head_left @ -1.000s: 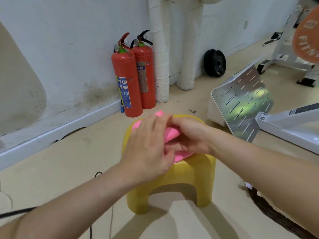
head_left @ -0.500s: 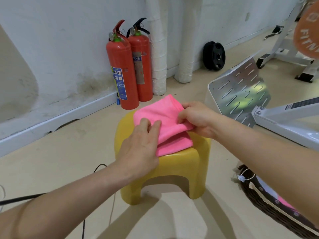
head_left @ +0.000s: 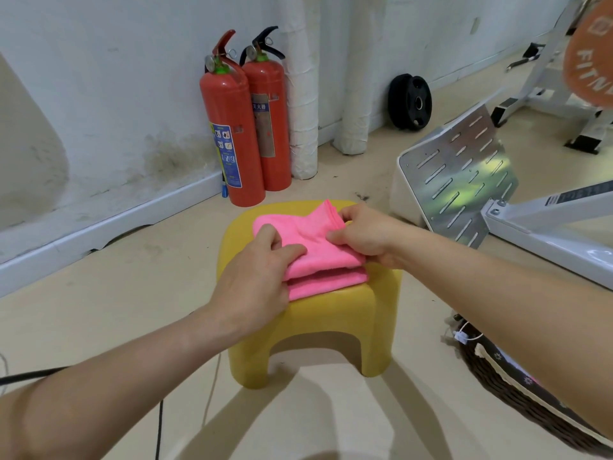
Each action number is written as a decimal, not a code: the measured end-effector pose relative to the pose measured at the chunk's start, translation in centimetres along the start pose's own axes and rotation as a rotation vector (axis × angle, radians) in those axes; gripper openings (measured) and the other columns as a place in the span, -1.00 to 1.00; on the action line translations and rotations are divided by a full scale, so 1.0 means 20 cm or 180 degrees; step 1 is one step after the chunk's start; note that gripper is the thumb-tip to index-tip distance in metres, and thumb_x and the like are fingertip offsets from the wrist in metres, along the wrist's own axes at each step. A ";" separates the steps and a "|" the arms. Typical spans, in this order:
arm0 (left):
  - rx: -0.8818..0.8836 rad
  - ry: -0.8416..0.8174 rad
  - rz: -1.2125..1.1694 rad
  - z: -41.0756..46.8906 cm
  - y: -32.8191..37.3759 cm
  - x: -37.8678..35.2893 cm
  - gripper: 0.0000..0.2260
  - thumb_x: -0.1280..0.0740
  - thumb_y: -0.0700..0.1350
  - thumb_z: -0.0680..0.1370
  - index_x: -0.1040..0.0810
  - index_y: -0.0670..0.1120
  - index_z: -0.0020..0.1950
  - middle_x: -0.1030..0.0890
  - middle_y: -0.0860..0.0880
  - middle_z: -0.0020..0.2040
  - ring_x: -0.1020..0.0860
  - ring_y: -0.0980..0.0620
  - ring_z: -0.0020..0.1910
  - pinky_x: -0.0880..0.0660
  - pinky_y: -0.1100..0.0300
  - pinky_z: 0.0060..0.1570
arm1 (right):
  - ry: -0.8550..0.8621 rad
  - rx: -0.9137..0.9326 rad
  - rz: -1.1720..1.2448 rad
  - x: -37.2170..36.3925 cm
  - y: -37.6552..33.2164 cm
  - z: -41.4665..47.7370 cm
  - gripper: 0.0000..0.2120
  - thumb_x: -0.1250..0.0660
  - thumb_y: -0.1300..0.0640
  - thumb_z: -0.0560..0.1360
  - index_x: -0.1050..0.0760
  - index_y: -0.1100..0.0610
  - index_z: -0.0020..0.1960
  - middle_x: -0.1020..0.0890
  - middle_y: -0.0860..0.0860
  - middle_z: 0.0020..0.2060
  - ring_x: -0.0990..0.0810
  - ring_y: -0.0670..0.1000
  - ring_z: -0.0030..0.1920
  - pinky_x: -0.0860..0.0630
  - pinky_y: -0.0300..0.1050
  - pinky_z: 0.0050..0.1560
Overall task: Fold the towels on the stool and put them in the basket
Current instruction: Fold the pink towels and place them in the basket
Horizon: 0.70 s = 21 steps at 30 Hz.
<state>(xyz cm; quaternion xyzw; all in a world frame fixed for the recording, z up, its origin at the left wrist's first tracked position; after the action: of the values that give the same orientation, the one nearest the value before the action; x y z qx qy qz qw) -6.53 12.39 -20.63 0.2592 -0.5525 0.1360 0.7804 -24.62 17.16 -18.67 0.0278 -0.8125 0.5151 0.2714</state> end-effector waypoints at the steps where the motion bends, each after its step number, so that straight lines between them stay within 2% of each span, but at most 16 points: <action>1: -0.0039 -0.0003 0.0039 -0.01 0.00 0.00 -0.58 -0.40 -0.20 0.38 -0.57 0.00 0.23 -0.34 -0.04 -0.10 -0.47 -0.09 -0.21 -0.51 -0.02 -0.29 | 0.0090 0.0067 -0.0328 -0.01 0.01 0.00 -0.89 -0.28 0.26 0.51 -0.48 0.09 0.00 -0.57 0.08 -0.11 -0.55 0.09 -0.09 -0.51 -0.15 -0.24; 2: -0.0031 -0.0081 0.0143 -0.02 0.01 -0.01 -0.58 -0.38 -0.18 0.40 -0.55 0.02 0.26 -0.32 -0.03 -0.08 -0.46 -0.08 -0.18 -0.51 -0.01 -0.28 | 0.0225 0.0142 -0.0690 -0.02 0.01 0.00 -0.86 -0.25 0.25 0.50 -0.47 0.10 0.03 -0.54 0.06 -0.11 -0.51 0.08 -0.08 -0.41 -0.20 -0.32; 4: 0.0043 -0.0299 0.0473 -0.02 0.03 -0.01 -0.56 -0.31 -0.14 0.47 -0.44 0.07 0.35 -0.30 -0.01 0.00 -0.43 -0.05 -0.08 -0.48 0.04 -0.26 | 0.0516 0.0252 -0.1208 -0.05 0.02 0.00 -0.83 -0.21 0.22 0.46 -0.43 0.14 0.05 -0.54 0.09 -0.05 -0.49 0.12 -0.03 -0.32 -0.16 -0.31; 6: -0.0052 -0.0463 0.0852 -0.01 0.06 0.01 -0.57 -0.28 -0.08 0.48 -0.37 0.08 0.35 -0.28 -0.01 0.03 -0.39 -0.02 -0.09 -0.41 0.08 -0.31 | 0.0679 0.0343 -0.1515 -0.07 0.03 0.00 -0.74 -0.21 0.15 0.46 -0.41 0.18 0.13 -0.57 0.15 0.04 -0.52 0.16 0.05 -0.33 -0.12 -0.17; 8: -0.0168 -0.0667 0.1050 0.00 0.09 0.03 -0.61 -0.27 -0.06 0.45 -0.35 0.04 0.27 -0.26 0.00 -0.02 -0.32 -0.01 -0.17 -0.32 0.11 -0.37 | 0.0741 0.0441 -0.1836 -0.09 0.03 0.00 -0.65 -0.23 0.08 0.44 -0.34 0.17 0.19 -0.56 0.16 0.08 -0.53 0.19 0.07 -0.35 -0.07 -0.13; 10: -0.0271 -0.0931 0.0965 0.01 0.09 0.06 -0.65 -0.26 -0.06 0.40 -0.39 0.01 0.18 -0.28 0.00 -0.05 -0.34 -0.03 -0.14 -0.35 0.10 -0.34 | 0.0796 0.0466 -0.2125 -0.10 0.03 -0.02 -0.52 -0.26 0.04 0.42 -0.26 0.14 0.28 -0.49 0.16 0.13 -0.51 0.21 0.10 -0.40 -0.02 -0.08; 12: -0.0367 -0.1180 0.0560 0.05 0.07 0.09 -0.58 -0.21 -0.02 0.36 -0.48 0.02 0.21 -0.38 0.01 0.04 -0.37 -0.05 0.04 -0.46 0.06 -0.07 | 0.1014 0.0654 -0.2469 -0.08 0.02 -0.03 -0.34 -0.30 0.05 0.38 -0.14 0.10 0.42 -0.35 0.16 0.26 -0.41 0.21 0.22 -0.44 0.06 0.08; 13: -0.0299 -0.1144 0.0159 0.07 0.05 0.12 -0.52 -0.17 -0.01 0.34 -0.53 0.04 0.24 -0.43 0.03 0.12 -0.36 -0.03 0.14 -0.42 0.09 0.12 | 0.1210 0.0930 -0.2734 -0.07 0.02 -0.04 -0.30 -0.30 0.07 0.38 -0.11 0.09 0.45 -0.30 0.16 0.32 -0.36 0.21 0.28 -0.43 0.09 0.14; 14: -0.0224 -0.0964 -0.0263 0.10 0.03 0.14 -0.49 -0.13 -0.02 0.34 -0.56 0.02 0.25 -0.48 0.04 0.17 -0.37 0.00 0.20 -0.35 0.16 0.22 | 0.1368 0.1293 -0.2938 -0.07 0.01 -0.04 -0.31 -0.28 0.08 0.40 -0.12 0.10 0.47 -0.27 0.17 0.37 -0.32 0.20 0.32 -0.42 0.11 0.19; 16: -0.0381 -0.0489 -0.0514 0.15 -0.03 0.13 -0.53 -0.09 -0.05 0.40 -0.59 -0.07 0.21 -0.57 -0.01 0.16 -0.44 0.01 0.20 -0.32 0.21 0.24 | 0.1241 0.1783 -0.2973 -0.09 0.01 -0.03 -0.41 -0.20 0.05 0.49 -0.17 0.16 0.48 -0.26 0.20 0.43 -0.28 0.21 0.39 -0.37 0.13 0.29; 17: -0.0529 -0.0453 -0.0266 0.15 -0.06 0.11 -0.55 -0.06 -0.02 0.46 -0.56 -0.10 0.23 -0.57 -0.05 0.18 -0.45 -0.02 0.21 -0.32 0.15 0.26 | 0.0974 0.1789 -0.2915 -0.11 0.02 -0.02 -0.45 -0.13 0.01 0.55 -0.16 0.16 0.49 -0.22 0.20 0.47 -0.22 0.20 0.45 -0.30 0.13 0.36; 18: -0.0614 -0.0636 0.0057 0.15 -0.10 0.07 -0.53 -0.01 0.04 0.53 -0.48 -0.11 0.31 -0.52 -0.07 0.28 -0.39 -0.02 0.30 -0.29 0.08 0.33 | 0.0635 0.1636 -0.2871 -0.13 0.05 -0.01 -0.46 -0.05 -0.05 0.60 -0.11 0.15 0.52 -0.15 0.15 0.52 -0.13 0.15 0.51 -0.20 0.12 0.44; 20: -0.0337 -0.1329 0.0548 0.10 -0.16 -0.01 -0.47 0.08 0.15 0.62 -0.11 -0.05 0.55 -0.13 0.00 0.56 -0.06 0.06 0.53 -0.04 0.01 0.49 | 0.0010 0.1154 -0.2897 -0.15 0.11 0.01 -0.42 0.07 -0.15 0.62 0.02 0.08 0.56 0.02 0.02 0.56 0.08 0.02 0.55 -0.02 0.12 0.50; 21: -0.0187 -0.1590 0.0617 0.09 -0.18 -0.03 -0.45 0.08 0.17 0.63 0.05 -0.01 0.58 0.06 0.06 0.59 0.09 0.11 0.55 0.08 0.00 0.51 | -0.0135 0.1050 -0.2913 -0.15 0.12 0.02 -0.40 0.10 -0.19 0.61 0.07 0.04 0.57 0.08 -0.03 0.57 0.14 -0.02 0.55 0.02 0.14 0.51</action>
<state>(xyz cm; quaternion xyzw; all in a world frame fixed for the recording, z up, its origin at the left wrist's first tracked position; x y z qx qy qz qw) -6.30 8.40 -21.66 0.2078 -0.7539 0.1259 0.6104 -23.03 17.33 -22.14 0.4353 -0.6298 0.4641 0.4455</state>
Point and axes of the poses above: each hand's wrist, its own z-axis towards the middle knuckle, its own x-axis out of the back of the hand, y = z × x, the point moved 1 cm from there along z, towards the middle knuckle
